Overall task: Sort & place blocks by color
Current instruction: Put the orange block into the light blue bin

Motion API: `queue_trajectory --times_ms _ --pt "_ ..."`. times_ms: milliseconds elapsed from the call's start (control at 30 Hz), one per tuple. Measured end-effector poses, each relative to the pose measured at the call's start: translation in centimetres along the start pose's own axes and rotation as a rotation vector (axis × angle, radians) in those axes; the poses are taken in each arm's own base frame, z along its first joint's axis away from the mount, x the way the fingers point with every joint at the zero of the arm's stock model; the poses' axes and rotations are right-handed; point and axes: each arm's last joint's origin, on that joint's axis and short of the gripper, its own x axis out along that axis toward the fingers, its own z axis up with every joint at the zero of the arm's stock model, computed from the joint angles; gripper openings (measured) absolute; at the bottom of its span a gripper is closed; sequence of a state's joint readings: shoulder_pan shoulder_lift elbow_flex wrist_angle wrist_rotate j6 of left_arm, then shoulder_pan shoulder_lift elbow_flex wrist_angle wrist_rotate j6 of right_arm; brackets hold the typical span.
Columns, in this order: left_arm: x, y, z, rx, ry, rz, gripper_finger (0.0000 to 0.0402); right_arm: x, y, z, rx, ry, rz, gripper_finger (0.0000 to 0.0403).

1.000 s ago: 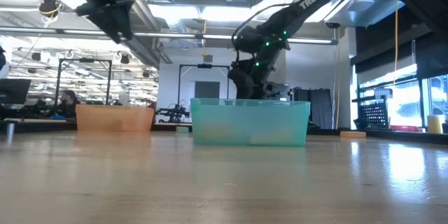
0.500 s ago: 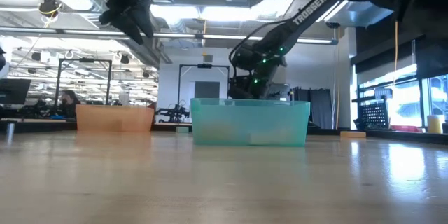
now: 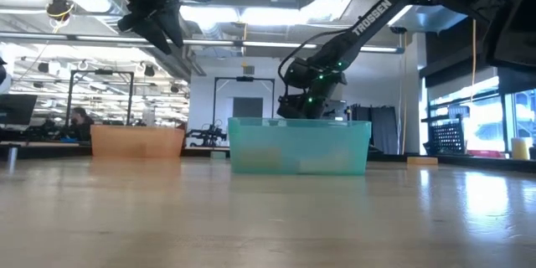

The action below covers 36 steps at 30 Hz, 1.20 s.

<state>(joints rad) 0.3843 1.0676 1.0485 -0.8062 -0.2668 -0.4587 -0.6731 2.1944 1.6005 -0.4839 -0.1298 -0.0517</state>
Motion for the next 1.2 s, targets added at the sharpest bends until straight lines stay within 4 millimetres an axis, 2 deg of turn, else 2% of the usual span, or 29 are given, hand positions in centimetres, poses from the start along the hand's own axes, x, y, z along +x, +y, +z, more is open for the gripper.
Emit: queue_trajectory --times_ms 100,400,600,700,833,1000,1200 --pt "0.0 0.0 0.0 0.0 0.0 0.0 0.0197 0.0 -0.1 0.0 0.021 -0.004 0.055 0.0123" --pt "0.0 0.0 0.0 0.0 0.0 0.0 0.0197 -0.2 0.0 -0.3 0.028 0.033 0.074 0.0123" --pt "0.0 0.0 0.0 0.033 0.0 0.0 0.0197 -2.0 1.3 -0.1 -0.019 0.2 0.094 0.0123" --pt "0.0 0.0 0.0 0.094 0.0 0.0 0.0197 -3.6 3.0 0.3 -0.097 0.299 0.122 0.0123" --pt "0.0 0.0 0.0 0.15 0.0 0.0 0.0197 -5.6 6.2 0.3 -0.209 0.438 0.166 0.0123" --pt "0.0 0.0 0.0 0.197 -0.001 0.003 0.0197 -7.6 10.7 0.6 -0.319 0.495 0.203 0.0123" --pt "0.0 0.0 0.0 0.255 0.0 0.004 0.0197 -9.4 15.2 0.6 -0.355 0.513 0.213 0.0123"
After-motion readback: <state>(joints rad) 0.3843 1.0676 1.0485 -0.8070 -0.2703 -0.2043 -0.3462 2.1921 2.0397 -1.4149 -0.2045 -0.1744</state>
